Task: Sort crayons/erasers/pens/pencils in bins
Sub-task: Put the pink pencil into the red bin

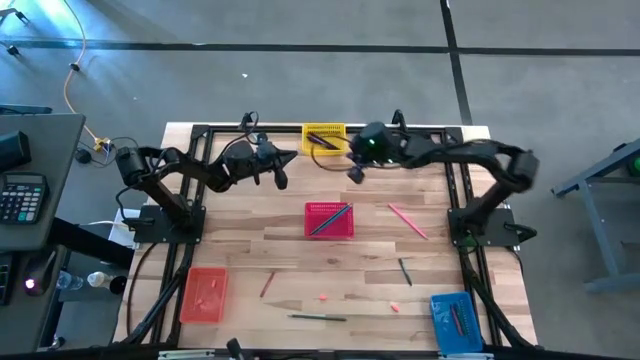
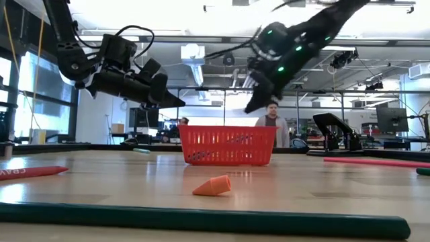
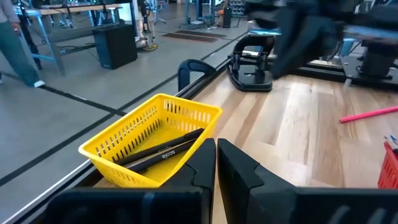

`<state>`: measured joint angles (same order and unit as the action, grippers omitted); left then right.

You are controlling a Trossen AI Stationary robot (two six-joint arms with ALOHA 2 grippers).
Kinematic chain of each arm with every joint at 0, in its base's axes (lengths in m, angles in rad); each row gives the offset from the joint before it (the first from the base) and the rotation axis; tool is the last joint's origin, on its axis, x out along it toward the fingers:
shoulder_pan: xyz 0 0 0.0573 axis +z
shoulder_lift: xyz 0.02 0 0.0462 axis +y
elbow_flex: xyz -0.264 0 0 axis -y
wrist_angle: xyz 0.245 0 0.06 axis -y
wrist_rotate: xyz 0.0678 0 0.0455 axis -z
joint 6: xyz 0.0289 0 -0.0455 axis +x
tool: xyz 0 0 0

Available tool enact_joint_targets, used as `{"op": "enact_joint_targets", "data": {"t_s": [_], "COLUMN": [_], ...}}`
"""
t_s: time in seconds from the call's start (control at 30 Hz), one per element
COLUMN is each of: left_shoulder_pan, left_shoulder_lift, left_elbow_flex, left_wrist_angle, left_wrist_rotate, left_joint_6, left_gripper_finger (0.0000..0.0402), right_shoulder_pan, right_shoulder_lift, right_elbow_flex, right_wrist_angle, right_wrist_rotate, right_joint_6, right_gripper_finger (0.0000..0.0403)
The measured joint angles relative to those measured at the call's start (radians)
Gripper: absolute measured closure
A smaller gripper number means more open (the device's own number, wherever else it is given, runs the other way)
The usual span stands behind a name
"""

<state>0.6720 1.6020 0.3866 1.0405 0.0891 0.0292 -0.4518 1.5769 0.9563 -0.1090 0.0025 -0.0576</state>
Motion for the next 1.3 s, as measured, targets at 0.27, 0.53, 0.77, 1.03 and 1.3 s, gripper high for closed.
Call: {"op": "enact_joint_targets", "data": {"t_s": [0.27, 0.53, 0.77, 1.03, 1.3], "left_shoulder_pan": [-0.026, -0.066, -0.087, -0.098, -0.099], "left_shoulder_lift": [0.000, 0.000, 0.000, 0.000, -0.001], "left_elbow_flex": [0.000, 0.000, 0.000, 0.000, 0.000], "left_wrist_angle": [0.003, 0.003, 0.002, -0.005, -0.033], "left_wrist_rotate": [0.000, 0.000, -0.008, -0.011, -0.011], "left_joint_6": [-0.010, 0.012, 0.027, 0.002, -0.008], "left_gripper_finger": [0.0394, 0.0394, 0.0394, 0.0394, 0.0394], "right_shoulder_pan": [0.153, 0.373, 0.517, 0.501, 0.491], "right_shoulder_lift": [-0.260, -0.311, -0.311, -0.311, -0.316], "right_elbow_flex": [-0.129, -0.183, -0.291, -0.433, -0.487], "right_wrist_angle": [-0.387, -0.740, -0.785, -0.649, -0.590], "right_wrist_rotate": [0.107, 0.107, 0.075, 0.048, 0.042], "right_joint_6": [0.211, 0.636, 0.896, 0.924, 0.919], "right_gripper_finger": [0.0403, 0.0394, 0.0308, 0.0266, 0.0268]}}
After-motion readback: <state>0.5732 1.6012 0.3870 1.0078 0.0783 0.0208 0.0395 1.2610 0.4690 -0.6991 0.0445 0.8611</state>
